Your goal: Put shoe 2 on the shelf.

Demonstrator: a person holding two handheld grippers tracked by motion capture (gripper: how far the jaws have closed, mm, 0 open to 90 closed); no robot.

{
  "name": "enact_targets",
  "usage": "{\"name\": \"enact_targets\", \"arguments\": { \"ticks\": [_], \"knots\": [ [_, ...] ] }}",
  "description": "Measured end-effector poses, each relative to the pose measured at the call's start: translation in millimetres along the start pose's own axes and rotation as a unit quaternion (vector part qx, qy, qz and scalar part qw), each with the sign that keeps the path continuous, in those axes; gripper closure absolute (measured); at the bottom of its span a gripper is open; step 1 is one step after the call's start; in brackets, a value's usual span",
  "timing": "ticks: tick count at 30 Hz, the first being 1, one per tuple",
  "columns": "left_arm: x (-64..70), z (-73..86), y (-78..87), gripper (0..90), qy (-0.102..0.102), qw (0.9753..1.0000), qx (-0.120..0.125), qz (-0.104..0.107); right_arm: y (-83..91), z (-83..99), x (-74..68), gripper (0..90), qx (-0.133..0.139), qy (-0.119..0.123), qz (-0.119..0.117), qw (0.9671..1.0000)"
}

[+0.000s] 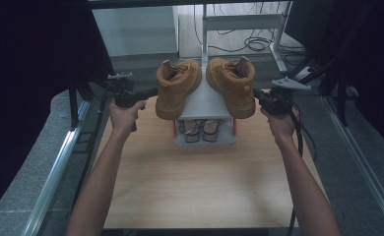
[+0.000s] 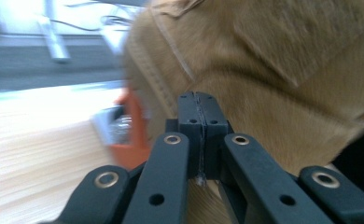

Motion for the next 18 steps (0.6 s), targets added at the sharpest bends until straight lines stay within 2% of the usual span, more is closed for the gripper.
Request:
{"name": "enact_targets", "arguments": {
  "ticks": [2, 3, 6, 8, 13, 18],
  "knots": [
    [7.2, 0.4, -6.8, 90.0, -0.035, 0.999, -0.01, -0.027, -0.8, 0.5, -2.9, 89.8, -0.003, 0.002, -0.007, 1.0],
    [10.0, -0.2, -9.0, 90.0, -0.04, 0.9986, -0.013, -0.031, -1.3, 0.6, -5.2, 89.8, -0.003, 0.005, -0.009, 0.9999],
    [12.5, -1.8, -13.9, 90.0, -0.03, 0.9993, -0.014, -0.018, -3.8, 0.1, -12.5, 89.8, -0.007, 0.011, -0.016, 0.9998],
    [10.7, -2.8, -14.1, 89.9, -0.027, 0.9994, -0.011, -0.019, -6.2, -0.6, -15.1, 89.7, -0.012, 0.016, -0.014, 0.9997],
    [7.4, -4.4, -18.0, 89.9, -0.022, 0.9996, -0.007, -0.019, -14.6, -0.4, -10.0, 89.7, -0.023, 0.014, -0.013, 0.9996],
    [3.4, -4.7, -23.8, 89.9, -0.009, 0.9998, -0.006, -0.015, -23.1, -1.5, -8.2, 89.7, -0.019, 0.009, -0.012, 0.9997]
  ]
}}
Point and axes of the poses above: each handheld gripper's, and its own axes: y roughly backward along the jaws, z roughly out of its underside, x roughly to its right, the point moved 7 cm from there along -y, roughly forward along the jaws, and after that the axes turned 5 degrees about z, right-handed, at the moved point
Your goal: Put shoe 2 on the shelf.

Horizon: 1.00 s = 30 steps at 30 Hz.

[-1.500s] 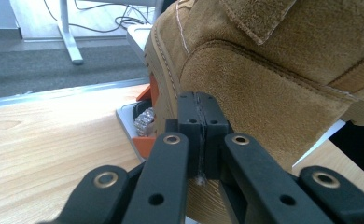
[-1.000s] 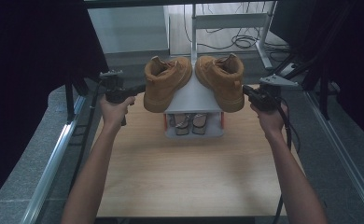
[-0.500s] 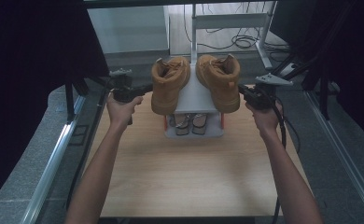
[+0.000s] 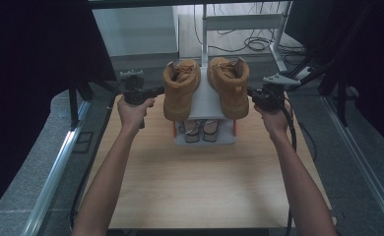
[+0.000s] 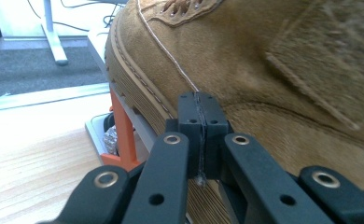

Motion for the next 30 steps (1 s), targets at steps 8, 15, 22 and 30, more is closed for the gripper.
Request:
{"name": "enact_targets", "arguments": {
  "ticks": [8, 15, 22, 30],
  "knots": [
    [3.9, 0.5, -7.3, 90.0, 0.0, 1.0, -0.001, 0.003, -9.4, -1.7, -2.8, 89.8, 0.001, 0.0, -0.019, 0.9998],
    [6.6, -0.6, -12.1, 90.0, 0.002, 1.0, -0.001, 0.004, -22.0, -5.3, -2.1, 89.7, -0.006, 0.008, 0.009, 0.9999],
    [4.9, 0.2, -19.2, 90.0, 0.012, 0.9999, 0.003, 0.009, -25.5, -6.7, -1.3, 89.9, -0.01, 0.003, 0.002, 0.9999],
    [9.6, 1.3, -25.7, 90.0, 0.017, 0.9997, 0.003, 0.019, -27.0, -6.0, -8.5, 89.9, -0.009, 0.004, -0.01, 0.9999]
  ]
}}
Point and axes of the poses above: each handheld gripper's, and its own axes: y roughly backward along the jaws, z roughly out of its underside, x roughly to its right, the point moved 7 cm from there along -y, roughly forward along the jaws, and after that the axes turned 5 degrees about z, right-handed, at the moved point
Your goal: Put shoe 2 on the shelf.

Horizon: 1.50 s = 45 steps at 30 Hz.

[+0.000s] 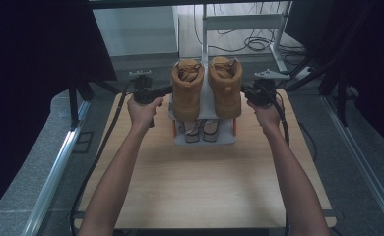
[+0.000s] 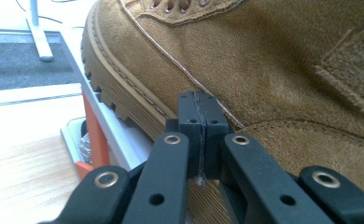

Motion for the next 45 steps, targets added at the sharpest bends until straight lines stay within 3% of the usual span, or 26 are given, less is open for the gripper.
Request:
{"name": "enact_targets", "arguments": {
  "ticks": [11, 22, 28, 31, 38, 45],
  "knots": [
    [6.1, -0.6, -8.5, 90.0, -0.01, 0.9999, -0.007, -0.006, -2.6, 2.1, -7.2, 90.0, 0.009, -0.02, -0.02, 0.9996],
    [7.5, 0.2, -9.6, 90.0, -0.013, 0.9999, -0.007, -0.009, -2.6, 4.1, -12.2, 90.0, 0.017, -0.02, -0.008, 0.9996],
    [6.1, 0.1, -8.0, 89.7, -0.023, 0.9996, -0.008, -0.013, -2.0, 4.6, -10.5, 90.0, 0.018, -0.021, -0.016, 0.9995],
    [6.9, 0.1, -5.8, 89.2, -0.036, 0.9991, -0.001, -0.02, 0.4, 4.8, -10.4, 90.0, 0.018, -0.026, -0.023, 0.9992],
    [8.6, 3.5, 0.3, 88.9, -0.035, 0.9993, 0.002, -0.007, 12.8, 9.9, -14.3, 89.9, 0.029, -0.023, -0.037, 0.9986],
    [12.9, 8.2, 25.2, 88.1, -0.049, 0.9986, 0.018, 0.008, 28.7, 13.9, -19.5, 89.8, 0.036, -0.021, -0.042, 0.9982]
  ]
}}
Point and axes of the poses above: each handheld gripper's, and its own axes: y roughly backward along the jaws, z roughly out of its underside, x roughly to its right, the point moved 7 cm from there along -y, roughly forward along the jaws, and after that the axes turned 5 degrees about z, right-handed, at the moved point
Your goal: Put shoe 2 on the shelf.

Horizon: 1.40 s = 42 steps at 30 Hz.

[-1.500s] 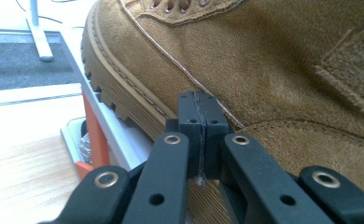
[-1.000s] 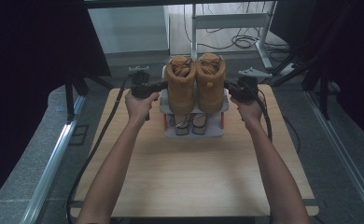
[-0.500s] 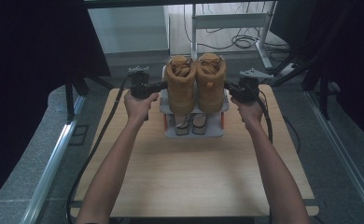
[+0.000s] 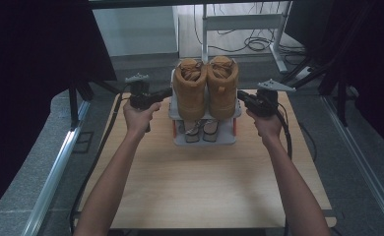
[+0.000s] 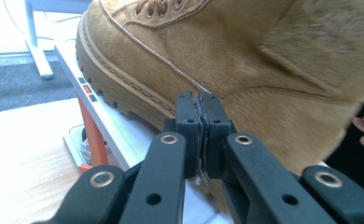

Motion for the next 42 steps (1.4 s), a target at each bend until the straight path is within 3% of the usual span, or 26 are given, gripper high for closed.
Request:
{"name": "enact_targets", "arguments": {
  "ticks": [4, 14, 19, 23, 28, 34, 38, 42],
  "knots": [
    [4.7, 1.5, 11.1, 88.0, -0.01, 0.9999, 0.009, 0.003, 7.9, 2.8, -0.7, 89.8, 0.008, -0.005, -0.005, 0.9999],
    [7.9, 10.4, 17.9, 86.3, -0.025, 0.9996, 0.005, -0.012, 17.4, 12.4, 5.8, 87.7, 0.021, -0.02, -0.019, 0.9994],
    [6.5, 17.9, 25.3, 79.5, -0.028, 0.9993, 0.007, -0.023, 22.6, 16.9, 7.4, 83.1, 0.027, -0.03, -0.025, 0.9989],
    [5.4, 28.8, 33.6, 65.9, -0.027, 0.9992, 0.002, -0.028, 29.0, 23.4, 5.4, 71.5, 0.026, -0.03, -0.029, 0.9988],
    [3.4, 44.9, 42.7, 56.4, -0.028, 0.999, -0.006, -0.033, 41.1, 31.5, 1.8, 65.0, 0.031, -0.033, -0.035, 0.9984],
    [0.8, 68.4, 52.6, 51.0, -0.029, 0.9989, -0.008, -0.035, 57.4, 43.6, -3.0, 62.4, 0.034, -0.032, -0.043, 0.998],
    [-3.0, 81.7, 57.6, 49.8, -0.024, 0.9991, -0.005, -0.033, 65.5, 57.7, -3.5, 61.2, 0.027, -0.019, -0.035, 0.9988],
    [-5.8, 98.5, 62.3, 48.6, -0.028, 0.9989, -0.007, -0.036, 72.3, 76.7, -3.8, 60.6, 0.021, -0.024, -0.038, 0.9988]
  ]
}}
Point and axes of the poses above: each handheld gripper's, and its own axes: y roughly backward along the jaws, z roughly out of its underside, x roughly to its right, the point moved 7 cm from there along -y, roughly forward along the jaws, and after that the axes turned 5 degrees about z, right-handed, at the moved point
